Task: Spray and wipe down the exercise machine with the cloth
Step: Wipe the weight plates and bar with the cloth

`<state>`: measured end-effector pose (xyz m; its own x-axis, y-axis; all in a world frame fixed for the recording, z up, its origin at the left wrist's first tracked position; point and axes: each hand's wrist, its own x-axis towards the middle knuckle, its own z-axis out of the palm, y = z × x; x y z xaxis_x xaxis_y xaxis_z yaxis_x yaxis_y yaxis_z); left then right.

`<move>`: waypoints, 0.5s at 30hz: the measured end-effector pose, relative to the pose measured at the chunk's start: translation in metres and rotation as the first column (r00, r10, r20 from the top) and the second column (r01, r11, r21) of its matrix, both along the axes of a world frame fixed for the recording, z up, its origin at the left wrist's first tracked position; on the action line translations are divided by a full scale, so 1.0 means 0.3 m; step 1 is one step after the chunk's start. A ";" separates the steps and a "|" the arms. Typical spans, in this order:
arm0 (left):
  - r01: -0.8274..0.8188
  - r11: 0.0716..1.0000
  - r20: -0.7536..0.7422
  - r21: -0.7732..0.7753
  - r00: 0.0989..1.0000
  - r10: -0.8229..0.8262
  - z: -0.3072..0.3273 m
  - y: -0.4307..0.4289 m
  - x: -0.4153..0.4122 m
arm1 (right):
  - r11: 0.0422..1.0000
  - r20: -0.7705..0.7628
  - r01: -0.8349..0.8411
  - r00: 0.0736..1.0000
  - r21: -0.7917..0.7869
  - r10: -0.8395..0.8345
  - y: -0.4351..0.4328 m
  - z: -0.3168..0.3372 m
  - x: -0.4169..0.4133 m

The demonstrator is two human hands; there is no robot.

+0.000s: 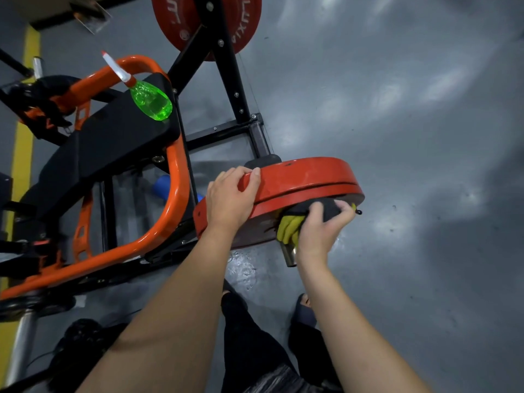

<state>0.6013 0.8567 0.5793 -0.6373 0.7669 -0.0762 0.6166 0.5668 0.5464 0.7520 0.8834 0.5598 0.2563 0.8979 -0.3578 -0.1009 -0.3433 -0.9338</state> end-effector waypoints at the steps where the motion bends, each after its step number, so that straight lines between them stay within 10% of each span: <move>1: -0.002 1.000 0.011 0.009 1.000 0.002 0.001 -0.006 -0.005 | 0.998 0.012 -0.055 0.998 0.016 0.054 -0.035 -0.009 -0.022; 7: -0.016 0.997 0.091 0.075 0.996 0.009 -0.019 -0.055 -0.045 | 0.870 -0.047 -0.438 0.897 -0.224 0.440 -0.136 -0.122 -0.056; 15: -0.065 0.979 0.206 0.195 0.978 0.023 -0.119 -0.148 -0.134 | 0.988 -0.045 -0.032 0.999 -0.153 0.026 0.106 -0.125 0.087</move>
<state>0.5611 0.8121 0.5437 -0.6579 0.7511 -0.0546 0.4589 0.4573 0.7618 0.7782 0.9153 0.5224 0.2126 0.8385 -0.5017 -0.1274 -0.4853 -0.8650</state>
